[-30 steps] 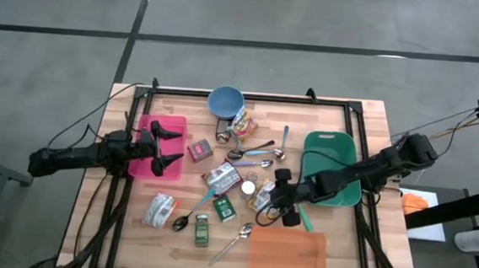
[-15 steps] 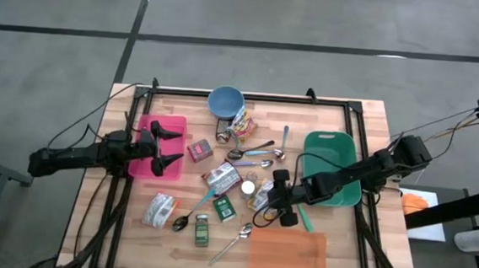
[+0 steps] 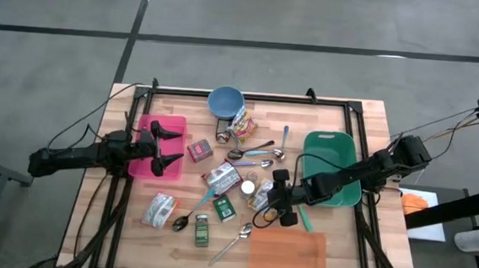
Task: Pick & Place Food Item
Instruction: Put the yellow noodle pack into the orange bin
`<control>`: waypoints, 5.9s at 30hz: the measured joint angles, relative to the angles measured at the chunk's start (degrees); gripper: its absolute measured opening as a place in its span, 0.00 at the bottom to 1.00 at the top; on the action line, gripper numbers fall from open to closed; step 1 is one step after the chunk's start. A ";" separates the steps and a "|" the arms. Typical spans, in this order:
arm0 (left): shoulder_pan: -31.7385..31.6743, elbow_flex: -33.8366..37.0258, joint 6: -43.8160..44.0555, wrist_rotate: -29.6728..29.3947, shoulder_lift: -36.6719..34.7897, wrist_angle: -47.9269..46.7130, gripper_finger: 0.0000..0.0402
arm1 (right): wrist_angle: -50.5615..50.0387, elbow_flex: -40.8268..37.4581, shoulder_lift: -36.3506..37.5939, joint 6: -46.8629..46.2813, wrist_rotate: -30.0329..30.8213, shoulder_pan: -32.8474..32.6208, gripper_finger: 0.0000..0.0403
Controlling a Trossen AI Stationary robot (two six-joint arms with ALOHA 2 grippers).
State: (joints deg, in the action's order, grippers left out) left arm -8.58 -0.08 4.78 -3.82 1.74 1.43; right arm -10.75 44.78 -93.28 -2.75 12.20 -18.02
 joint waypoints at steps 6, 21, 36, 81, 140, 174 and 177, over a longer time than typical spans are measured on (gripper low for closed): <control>-0.02 0.00 0.00 -0.01 0.00 0.00 0.93 | 0.05 -0.07 0.64 0.00 0.01 0.00 0.28; -0.01 0.00 0.00 -0.01 -0.02 0.00 0.93 | 0.79 -0.21 1.21 -0.18 -0.21 0.02 0.02; -0.01 0.00 0.00 -0.01 0.00 0.00 0.93 | -0.54 1.06 1.71 -0.06 -0.17 0.09 0.02; 0.00 0.00 0.00 0.00 0.00 -0.01 0.93 | -42.82 33.76 2.04 -22.07 3.00 -13.39 0.02; -0.01 0.00 0.00 -0.01 -0.02 -0.02 0.93 | -29.90 28.80 -12.11 -77.16 8.94 -32.35 0.02; 0.00 0.00 0.00 -0.01 0.00 -0.01 0.93 | -31.32 28.65 -12.61 -82.55 11.06 -32.61 0.25; 0.00 0.00 0.00 -0.01 0.00 -0.01 0.93 | -31.65 28.65 -12.61 -82.44 12.01 -32.61 0.32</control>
State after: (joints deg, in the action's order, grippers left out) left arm -8.58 -0.08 4.78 -3.83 1.74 1.43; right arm -42.40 73.43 -105.89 -85.19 24.21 -50.63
